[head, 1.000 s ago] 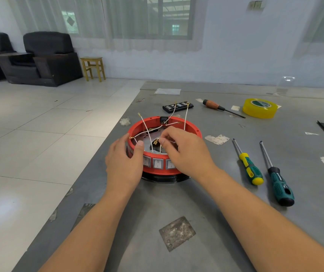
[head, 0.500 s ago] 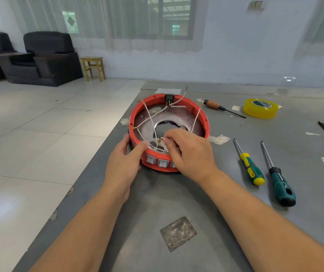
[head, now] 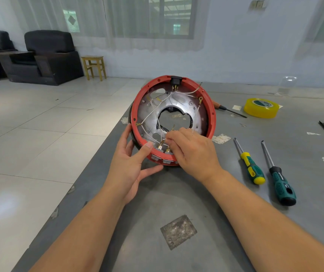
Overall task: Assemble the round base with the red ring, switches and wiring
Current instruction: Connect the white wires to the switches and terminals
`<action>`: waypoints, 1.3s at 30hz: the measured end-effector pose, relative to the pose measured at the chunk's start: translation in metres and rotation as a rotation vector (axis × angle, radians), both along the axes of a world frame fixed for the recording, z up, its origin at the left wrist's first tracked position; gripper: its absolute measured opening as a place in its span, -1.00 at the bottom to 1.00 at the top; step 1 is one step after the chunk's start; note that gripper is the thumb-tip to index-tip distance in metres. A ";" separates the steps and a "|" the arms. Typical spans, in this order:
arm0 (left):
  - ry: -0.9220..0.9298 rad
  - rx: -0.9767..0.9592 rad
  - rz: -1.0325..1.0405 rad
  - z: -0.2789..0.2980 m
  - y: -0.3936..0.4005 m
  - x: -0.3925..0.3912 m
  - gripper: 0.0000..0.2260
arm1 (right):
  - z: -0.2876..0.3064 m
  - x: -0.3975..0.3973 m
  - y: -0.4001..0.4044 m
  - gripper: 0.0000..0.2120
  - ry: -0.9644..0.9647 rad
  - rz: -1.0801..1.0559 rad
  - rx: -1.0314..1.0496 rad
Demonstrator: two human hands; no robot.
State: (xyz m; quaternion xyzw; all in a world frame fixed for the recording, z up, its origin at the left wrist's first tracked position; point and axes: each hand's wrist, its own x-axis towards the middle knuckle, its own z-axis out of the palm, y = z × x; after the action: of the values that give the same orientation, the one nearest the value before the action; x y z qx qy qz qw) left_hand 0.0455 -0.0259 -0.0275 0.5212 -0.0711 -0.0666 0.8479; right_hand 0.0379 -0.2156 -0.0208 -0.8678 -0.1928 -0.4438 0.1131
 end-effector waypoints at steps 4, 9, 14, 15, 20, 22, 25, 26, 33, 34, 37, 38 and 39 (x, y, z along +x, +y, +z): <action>-0.009 -0.032 0.004 -0.001 0.000 0.000 -0.33 | -0.001 0.001 -0.002 -0.83 0.000 -0.004 -0.001; -0.046 -0.041 0.040 -0.003 -0.003 -0.002 -0.34 | 0.009 -0.001 0.000 -0.86 0.111 0.039 0.115; -0.046 -0.035 0.057 -0.004 -0.003 -0.002 -0.33 | 0.030 0.000 -0.001 -0.95 0.436 0.123 0.408; -0.045 -0.034 0.055 -0.004 -0.003 -0.001 -0.32 | 0.033 0.000 0.000 -0.97 0.490 0.152 0.466; -0.048 0.017 0.054 -0.004 -0.001 0.000 -0.32 | 0.041 -0.001 0.003 -0.97 0.578 0.170 0.529; -0.035 0.024 0.052 -0.002 -0.001 0.000 -0.31 | 0.041 -0.001 0.006 -0.96 0.572 0.136 0.469; 0.006 0.013 0.043 0.001 0.001 0.000 -0.27 | 0.039 -0.001 0.011 -0.96 0.522 0.055 0.405; 0.015 0.011 0.041 0.001 0.002 0.000 -0.29 | 0.040 -0.001 0.011 -0.96 0.504 0.033 0.411; 0.018 0.039 0.044 0.002 0.005 0.002 -0.42 | 0.050 -0.002 0.008 -0.92 0.562 0.003 0.258; 0.019 0.045 0.048 0.002 0.005 0.002 -0.42 | 0.052 -0.002 0.008 -0.91 0.580 0.006 0.234; 0.012 0.056 0.045 0.003 0.007 0.002 -0.43 | 0.055 -0.001 0.009 -0.90 0.621 0.022 0.162; 0.008 0.057 0.042 0.004 0.007 0.001 -0.43 | 0.055 -0.001 0.009 -0.91 0.632 0.026 0.144; 0.004 0.060 0.040 0.004 0.007 0.001 -0.43 | 0.054 -0.001 0.010 -0.92 0.641 0.026 0.133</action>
State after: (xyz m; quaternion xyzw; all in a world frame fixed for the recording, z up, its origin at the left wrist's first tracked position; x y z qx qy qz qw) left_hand 0.0463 -0.0188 -0.0236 0.5474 -0.0569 -0.0529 0.8332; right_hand 0.0367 -0.2059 0.0328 -0.9516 -0.1289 -0.1580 0.2300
